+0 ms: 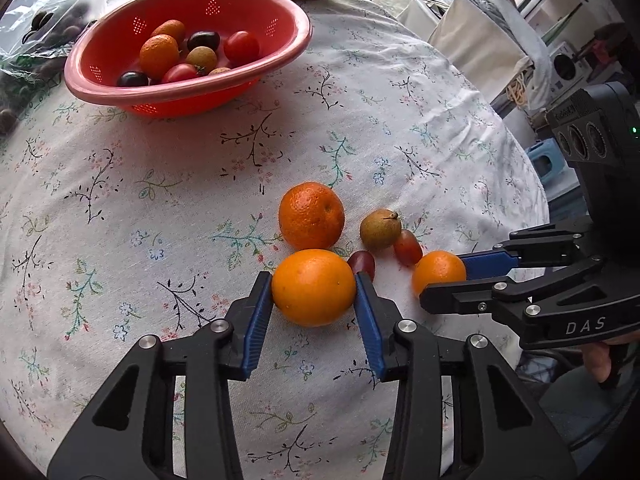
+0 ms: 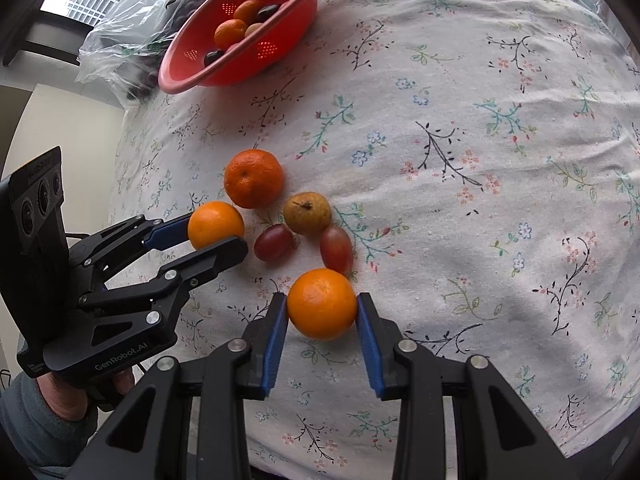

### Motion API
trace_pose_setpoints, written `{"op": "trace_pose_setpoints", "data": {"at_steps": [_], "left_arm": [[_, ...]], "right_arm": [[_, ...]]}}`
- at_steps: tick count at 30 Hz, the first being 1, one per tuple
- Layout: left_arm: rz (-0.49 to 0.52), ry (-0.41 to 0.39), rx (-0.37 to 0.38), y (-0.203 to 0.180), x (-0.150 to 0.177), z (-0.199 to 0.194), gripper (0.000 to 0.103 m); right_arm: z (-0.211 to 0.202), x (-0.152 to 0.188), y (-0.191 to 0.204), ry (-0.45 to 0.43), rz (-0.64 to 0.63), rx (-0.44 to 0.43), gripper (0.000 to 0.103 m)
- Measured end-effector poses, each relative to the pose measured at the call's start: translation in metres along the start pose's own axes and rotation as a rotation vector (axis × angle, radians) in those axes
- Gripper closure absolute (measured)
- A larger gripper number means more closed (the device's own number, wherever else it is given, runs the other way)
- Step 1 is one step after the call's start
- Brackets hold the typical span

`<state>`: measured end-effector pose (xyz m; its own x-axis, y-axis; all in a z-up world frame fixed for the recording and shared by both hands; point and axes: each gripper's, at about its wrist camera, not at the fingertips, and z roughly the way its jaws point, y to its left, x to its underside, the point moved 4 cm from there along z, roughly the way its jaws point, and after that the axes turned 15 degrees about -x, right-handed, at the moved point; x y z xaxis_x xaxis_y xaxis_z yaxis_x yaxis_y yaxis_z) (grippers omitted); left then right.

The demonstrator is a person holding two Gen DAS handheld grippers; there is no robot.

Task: Organize fruits
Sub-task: 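Carry tangerine and orange into the red colander and open both tools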

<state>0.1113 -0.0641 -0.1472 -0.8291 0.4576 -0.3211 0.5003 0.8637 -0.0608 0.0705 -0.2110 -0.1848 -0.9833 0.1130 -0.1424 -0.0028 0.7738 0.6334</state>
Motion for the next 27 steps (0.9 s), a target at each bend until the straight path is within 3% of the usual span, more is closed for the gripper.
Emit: {"op": "trace_pose_setpoints", "data": {"at_steps": [14, 21, 27], "left_arm": [[-0.074, -0.051, -0.006, 0.024, 0.000, -0.033, 0.065], [-0.150, -0.113, -0.051, 0.063, -0.027, -0.057, 0.065], [-0.194, -0.163, -0.091, 0.093, -0.065, -0.069, 0.065]], "right_arm": [[-0.025, -0.018, -0.006, -0.076, 0.024, 0.019, 0.066], [-0.056, -0.061, -0.010, -0.156, 0.011, 0.053, 0.066], [-0.077, -0.117, 0.015, -0.230, -0.076, 0.054, 0.066]]}}
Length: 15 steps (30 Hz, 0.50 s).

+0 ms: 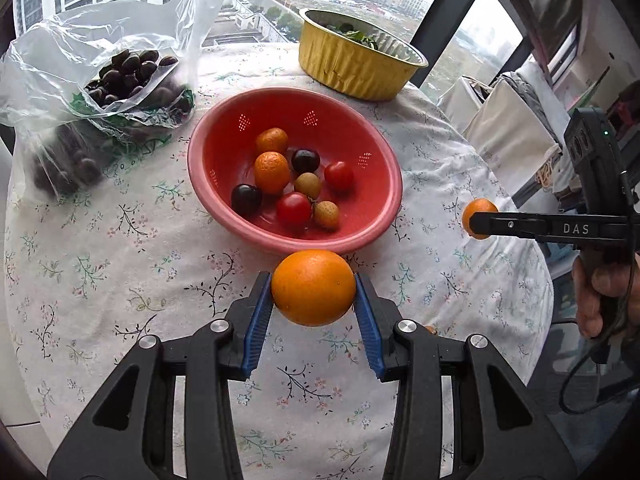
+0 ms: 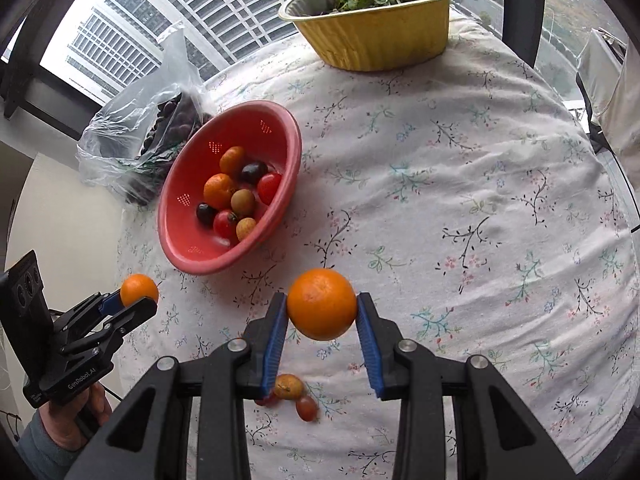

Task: Organize fruits
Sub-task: 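Carry tangerine and orange into the red colander and open both tools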

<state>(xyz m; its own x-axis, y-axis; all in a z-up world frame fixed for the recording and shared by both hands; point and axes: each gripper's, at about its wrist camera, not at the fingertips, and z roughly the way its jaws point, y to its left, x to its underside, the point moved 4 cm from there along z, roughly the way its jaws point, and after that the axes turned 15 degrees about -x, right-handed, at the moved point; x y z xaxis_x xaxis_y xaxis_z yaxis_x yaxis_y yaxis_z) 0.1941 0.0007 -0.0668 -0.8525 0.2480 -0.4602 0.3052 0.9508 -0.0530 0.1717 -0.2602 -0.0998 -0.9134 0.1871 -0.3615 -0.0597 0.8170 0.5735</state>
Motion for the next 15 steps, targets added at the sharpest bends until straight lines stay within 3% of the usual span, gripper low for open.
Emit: {"op": "trace_pose_setpoints", "data": {"at_steps": [8, 15], "left_arm": [[-0.027, -0.012, -0.049, 0.012, -0.052, 0.021, 0.065], [-0.034, 0.041, -0.055, 0.008, -0.059, 0.060, 0.065]], "right_arm": [[0.020, -0.066, 0.053, -0.027, -0.198, -0.015, 0.066], [0.064, -0.075, 0.074, 0.059, -0.306, -0.014, 0.066]]}}
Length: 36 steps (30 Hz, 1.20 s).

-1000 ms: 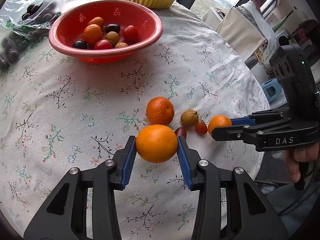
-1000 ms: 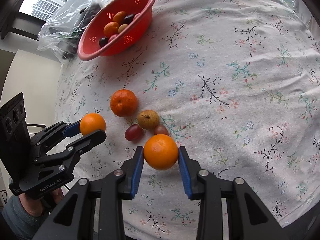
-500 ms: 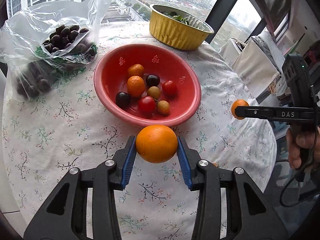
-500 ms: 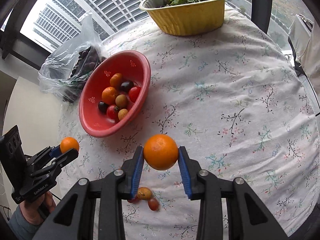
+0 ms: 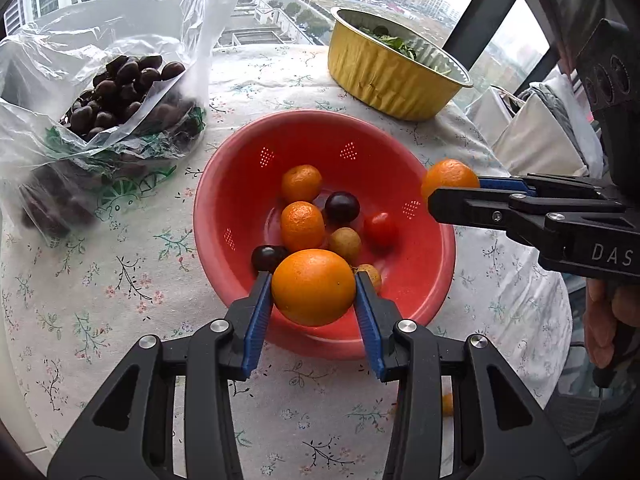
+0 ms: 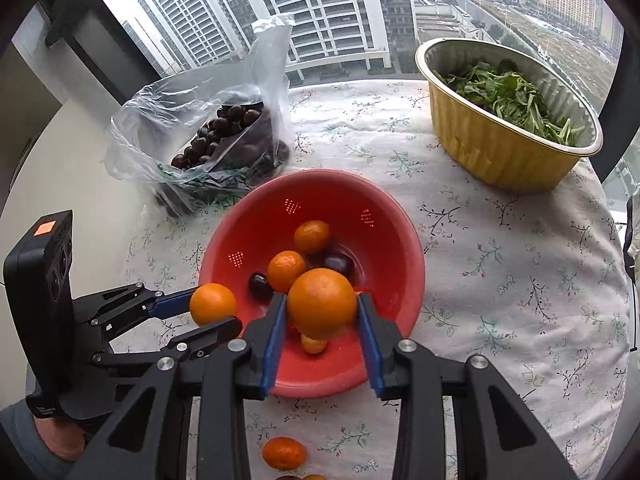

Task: Organize fruits
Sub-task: 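Carry tangerine and orange into the red colander and open both tools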

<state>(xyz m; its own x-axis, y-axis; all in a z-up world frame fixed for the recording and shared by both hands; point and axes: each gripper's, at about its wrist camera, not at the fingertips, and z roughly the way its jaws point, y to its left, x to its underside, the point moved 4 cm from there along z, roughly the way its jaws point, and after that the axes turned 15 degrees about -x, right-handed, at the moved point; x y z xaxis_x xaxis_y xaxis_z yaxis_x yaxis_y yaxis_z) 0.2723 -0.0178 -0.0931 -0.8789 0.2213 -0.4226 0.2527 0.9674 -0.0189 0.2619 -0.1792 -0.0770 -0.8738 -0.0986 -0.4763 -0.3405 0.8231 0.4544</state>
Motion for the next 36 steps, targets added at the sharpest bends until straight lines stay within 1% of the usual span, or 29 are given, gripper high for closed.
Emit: {"op": "trace_pose_setpoints", "data": {"at_steps": [3, 8, 18, 22, 26, 34, 36], "left_arm": [[0.013, 0.019, 0.001, -0.006, 0.000, 0.012, 0.065], [0.036, 0.035, -0.001, -0.014, -0.003, 0.028, 0.065], [0.071, 0.042, -0.006, -0.022, -0.009, 0.042, 0.064], [0.084, 0.042, -0.015, -0.024, -0.008, 0.043, 0.064], [0.086, 0.038, -0.010, -0.026, -0.008, 0.041, 0.057], [0.081, 0.031, -0.017, -0.024, -0.005, 0.035, 0.054], [0.079, 0.023, -0.025, -0.022, -0.005, 0.030, 0.050]], "right_arm": [[0.018, 0.001, -0.004, 0.042, 0.000, -0.003, 0.066], [0.036, 0.006, -0.008, 0.096, -0.004, -0.008, 0.066], [0.056, 0.011, -0.014, 0.155, 0.007, 0.002, 0.066], [0.060, 0.011, -0.015, 0.159, 0.010, 0.008, 0.065], [0.062, 0.011, -0.015, 0.163, 0.005, 0.012, 0.065], [0.062, 0.012, -0.016, 0.162, 0.006, 0.015, 0.064], [0.061, 0.013, -0.017, 0.160, 0.013, 0.019, 0.065]]}}
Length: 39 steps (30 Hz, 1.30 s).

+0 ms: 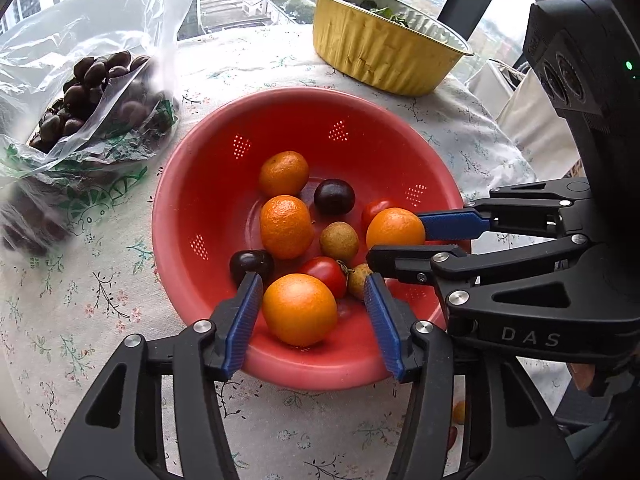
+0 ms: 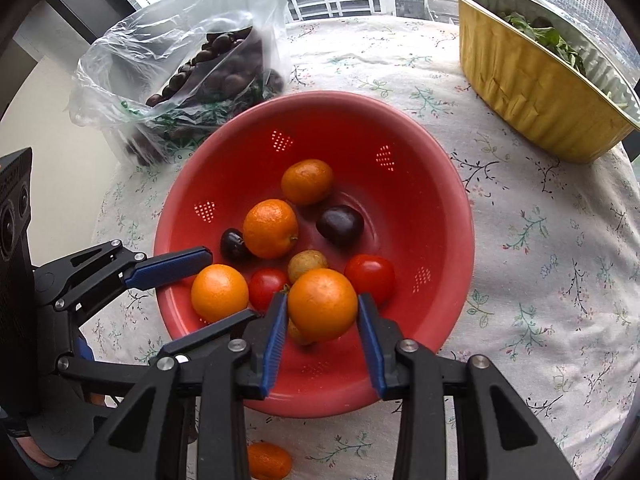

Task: Organize fruits
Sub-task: 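Carry tangerine and orange into the red colander and open both tools, then move both open tools back to the remaining fruit on the cloth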

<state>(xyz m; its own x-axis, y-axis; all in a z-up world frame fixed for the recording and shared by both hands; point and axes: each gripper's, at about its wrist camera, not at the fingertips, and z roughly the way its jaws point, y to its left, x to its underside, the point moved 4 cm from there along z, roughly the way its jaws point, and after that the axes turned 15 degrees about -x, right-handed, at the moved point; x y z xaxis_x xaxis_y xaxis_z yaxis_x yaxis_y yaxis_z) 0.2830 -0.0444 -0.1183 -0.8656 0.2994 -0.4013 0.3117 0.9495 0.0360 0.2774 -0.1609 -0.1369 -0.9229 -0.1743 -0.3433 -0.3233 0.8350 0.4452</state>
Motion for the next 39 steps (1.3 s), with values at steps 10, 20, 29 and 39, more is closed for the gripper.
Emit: {"op": "trace_pose_setpoints", "data": {"at_steps": [10, 20, 29, 39], "left_arm": [[-0.055, -0.058, -0.018, 0.016, 0.009, -0.039, 0.025], [-0.041, -0.061, -0.078, 0.013, 0.061, -0.069, 0.000], [0.032, -0.002, -0.069, -0.013, 0.131, -0.065, 0.000], [0.130, 0.085, -0.005, -0.049, 0.144, -0.055, 0.000]], "right_arm": [[-0.020, 0.006, 0.002, -0.041, -0.004, 0.005, 0.049], [-0.065, 0.056, 0.020, -0.125, -0.009, 0.000, 0.027], [-0.057, 0.173, 0.012, -0.034, 0.079, 0.067, 0.027], [-0.061, 0.213, 0.018, -0.057, 0.088, 0.078, 0.030]]}}
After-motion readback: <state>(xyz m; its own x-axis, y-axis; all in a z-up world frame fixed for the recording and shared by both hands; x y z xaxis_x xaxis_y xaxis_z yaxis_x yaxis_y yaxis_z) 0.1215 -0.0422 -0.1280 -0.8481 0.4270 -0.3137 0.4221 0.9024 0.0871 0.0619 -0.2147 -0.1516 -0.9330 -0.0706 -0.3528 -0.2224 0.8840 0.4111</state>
